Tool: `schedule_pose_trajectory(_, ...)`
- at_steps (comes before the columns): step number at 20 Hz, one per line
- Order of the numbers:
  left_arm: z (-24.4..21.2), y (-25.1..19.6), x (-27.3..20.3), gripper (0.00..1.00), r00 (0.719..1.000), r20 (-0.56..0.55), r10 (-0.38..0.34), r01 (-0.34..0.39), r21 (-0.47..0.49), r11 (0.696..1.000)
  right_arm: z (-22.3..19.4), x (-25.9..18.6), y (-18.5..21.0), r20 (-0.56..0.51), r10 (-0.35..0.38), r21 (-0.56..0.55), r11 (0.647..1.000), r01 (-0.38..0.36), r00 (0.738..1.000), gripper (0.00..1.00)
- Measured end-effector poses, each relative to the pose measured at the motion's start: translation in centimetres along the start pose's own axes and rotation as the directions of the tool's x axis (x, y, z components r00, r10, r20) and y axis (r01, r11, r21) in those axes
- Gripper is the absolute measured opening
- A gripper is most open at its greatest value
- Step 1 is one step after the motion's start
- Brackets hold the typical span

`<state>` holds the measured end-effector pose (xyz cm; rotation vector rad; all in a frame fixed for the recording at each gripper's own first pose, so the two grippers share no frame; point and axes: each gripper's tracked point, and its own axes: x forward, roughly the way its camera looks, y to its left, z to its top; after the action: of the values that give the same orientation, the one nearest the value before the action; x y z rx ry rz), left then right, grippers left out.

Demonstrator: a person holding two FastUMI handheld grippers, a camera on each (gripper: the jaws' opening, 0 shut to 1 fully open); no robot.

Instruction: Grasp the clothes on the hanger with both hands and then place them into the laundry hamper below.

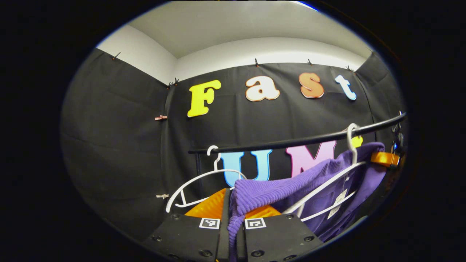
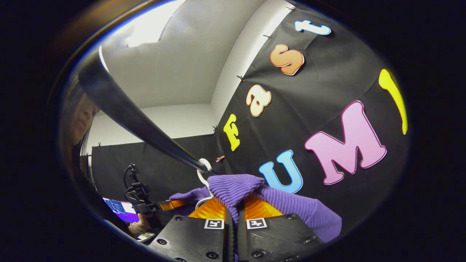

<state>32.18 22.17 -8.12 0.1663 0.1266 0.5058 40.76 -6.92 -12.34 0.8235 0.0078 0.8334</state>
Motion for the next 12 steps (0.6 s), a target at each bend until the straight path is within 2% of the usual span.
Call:
schedule_pose_trajectory(5,-8.1,-3.2,2.9,0.11,0.984,-0.143,-0.11,0.098,-0.089,0.991,1.0,-0.2,-0.7,0.036,-0.027,0.013,1.0,0.027,0.999,0.07)
schedule_pose_trajectory(8,-12.1,-4.6,3.8,0.11,0.971,-0.184,-0.156,0.119,-0.197,0.973,1.0,-0.1,-0.3,0.034,-0.04,0.003,0.999,0.04,0.999,0.07)
schedule_pose_trajectory(10,-14.3,-5.8,3.8,0.11,0.964,-0.188,-0.186,0.127,-0.287,0.949,0.7,0.2,-0.5,0.024,-0.051,0.0,0.999,0.051,0.998,0.07)
schedule_pose_trajectory(12,-16.2,-7.3,2.7,0.11,0.959,-0.201,-0.199,0.135,-0.294,0.946,0.6,0.2,-0.5,0.019,-0.061,0.006,0.998,0.061,0.998,0.07)
